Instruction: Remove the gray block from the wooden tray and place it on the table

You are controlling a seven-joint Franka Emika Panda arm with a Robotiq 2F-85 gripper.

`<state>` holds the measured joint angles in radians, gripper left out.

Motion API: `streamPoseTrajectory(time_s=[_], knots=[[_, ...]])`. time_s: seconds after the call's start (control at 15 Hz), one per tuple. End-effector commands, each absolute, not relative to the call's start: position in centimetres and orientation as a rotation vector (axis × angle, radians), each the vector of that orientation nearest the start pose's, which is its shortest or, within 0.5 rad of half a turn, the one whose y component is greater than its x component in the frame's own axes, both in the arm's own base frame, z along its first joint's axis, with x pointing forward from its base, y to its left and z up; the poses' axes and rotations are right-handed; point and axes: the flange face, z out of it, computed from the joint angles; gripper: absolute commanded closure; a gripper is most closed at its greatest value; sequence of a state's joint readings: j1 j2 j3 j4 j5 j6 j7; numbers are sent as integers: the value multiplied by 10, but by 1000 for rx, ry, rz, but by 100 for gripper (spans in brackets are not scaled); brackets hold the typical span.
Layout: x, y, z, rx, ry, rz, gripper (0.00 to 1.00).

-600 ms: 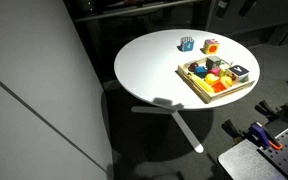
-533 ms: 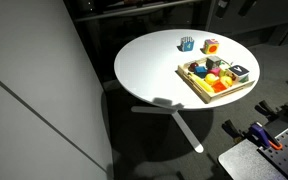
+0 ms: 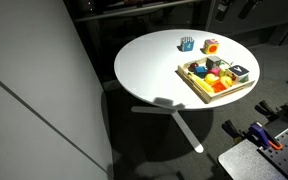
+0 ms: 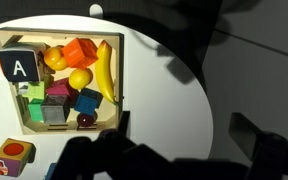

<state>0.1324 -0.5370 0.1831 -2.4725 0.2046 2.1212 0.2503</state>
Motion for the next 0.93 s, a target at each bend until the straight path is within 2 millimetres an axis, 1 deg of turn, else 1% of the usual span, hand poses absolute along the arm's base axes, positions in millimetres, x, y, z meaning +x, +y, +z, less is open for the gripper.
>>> streamPoseTrajectory(time_s=[0.0,0.2,0.6,0.73,0.87], knots=[[387,132,475,-3034,89,-157,0],[393,120,455,-3091,115,-105,0],[414,82,419,-3232,187,-88,0],[422,70,410,-3270,220,-139,0],[430,61,406,-3307,248,-233,0]])
